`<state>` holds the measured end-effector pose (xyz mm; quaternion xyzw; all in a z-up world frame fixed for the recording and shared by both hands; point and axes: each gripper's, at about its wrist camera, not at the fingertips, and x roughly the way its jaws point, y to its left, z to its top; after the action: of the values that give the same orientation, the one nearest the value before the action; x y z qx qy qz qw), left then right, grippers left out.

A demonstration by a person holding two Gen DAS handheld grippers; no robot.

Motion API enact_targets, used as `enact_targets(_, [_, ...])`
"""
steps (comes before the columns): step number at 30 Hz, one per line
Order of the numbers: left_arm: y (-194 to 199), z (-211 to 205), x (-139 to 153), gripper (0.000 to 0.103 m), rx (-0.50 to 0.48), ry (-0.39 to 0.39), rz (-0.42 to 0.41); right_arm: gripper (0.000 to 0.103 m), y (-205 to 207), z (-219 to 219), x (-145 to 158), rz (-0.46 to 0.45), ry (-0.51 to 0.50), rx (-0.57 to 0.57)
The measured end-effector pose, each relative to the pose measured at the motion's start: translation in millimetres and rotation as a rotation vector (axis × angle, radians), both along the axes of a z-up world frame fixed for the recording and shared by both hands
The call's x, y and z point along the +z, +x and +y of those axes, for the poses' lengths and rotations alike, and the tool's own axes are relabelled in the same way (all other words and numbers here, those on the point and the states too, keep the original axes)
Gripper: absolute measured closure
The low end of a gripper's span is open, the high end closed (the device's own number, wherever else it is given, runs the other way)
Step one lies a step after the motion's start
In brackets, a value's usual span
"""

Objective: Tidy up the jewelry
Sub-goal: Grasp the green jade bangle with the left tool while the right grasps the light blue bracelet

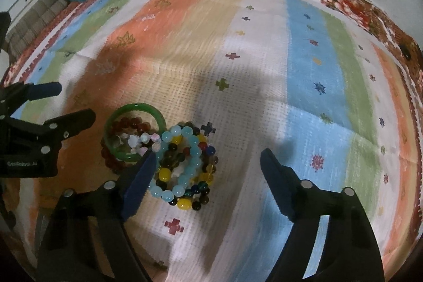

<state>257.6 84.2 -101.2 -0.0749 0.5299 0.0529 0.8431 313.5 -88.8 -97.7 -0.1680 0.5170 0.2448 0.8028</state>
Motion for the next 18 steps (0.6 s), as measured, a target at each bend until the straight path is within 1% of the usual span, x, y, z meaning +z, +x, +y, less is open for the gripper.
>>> enact_targets(1, [2, -1, -1, 0.01, -0.002, 0.001, 0.004, 0.027, 1, 1, -2, 0.004, -0.004, 0.006])
enact_targets(3, [7, -3, -6, 0.012, -0.011, 0.007, 0.019, 0.033, 2, 3, -5, 0.01, -0.013, 0.017])
enact_targets(6, [12, -4, -12, 0.015, -0.017, 0.006, 0.037, 0.039, 6, 7, -10, 0.015, -0.025, 0.032])
enact_targets(8, [15, -5, -16, 0.016, -0.018, 0.011, 0.05, 0.046, 8, 10, -13, 0.022, -0.029, 0.045])
enact_targets(9, [16, -5, -18, 0.018, -0.018, 0.013, 0.055, 0.051, 8, 11, -14, 0.028, -0.029, 0.052])
enact_targets(12, [20, -4, -24, 0.022, -0.02, 0.016, 0.072, 0.061, 9, 16, -18, 0.043, -0.033, 0.074])
enact_targets(14, [22, -5, -29, 0.024, -0.026, 0.018, 0.079, 0.063, 9, 19, -20, 0.041, -0.041, 0.085])
enact_targets(16, [24, -5, -33, 0.029, -0.031, 0.017, 0.087, 0.066, 10, 22, -22, 0.041, -0.048, 0.095])
enact_targets(17, [25, -6, -35, 0.031, -0.034, 0.017, 0.091, 0.069, 10, 24, -22, 0.04, -0.053, 0.101])
enact_targets(18, [25, -7, -37, 0.036, -0.039, 0.015, 0.095, 0.073, 10, 25, -23, 0.041, -0.056, 0.106])
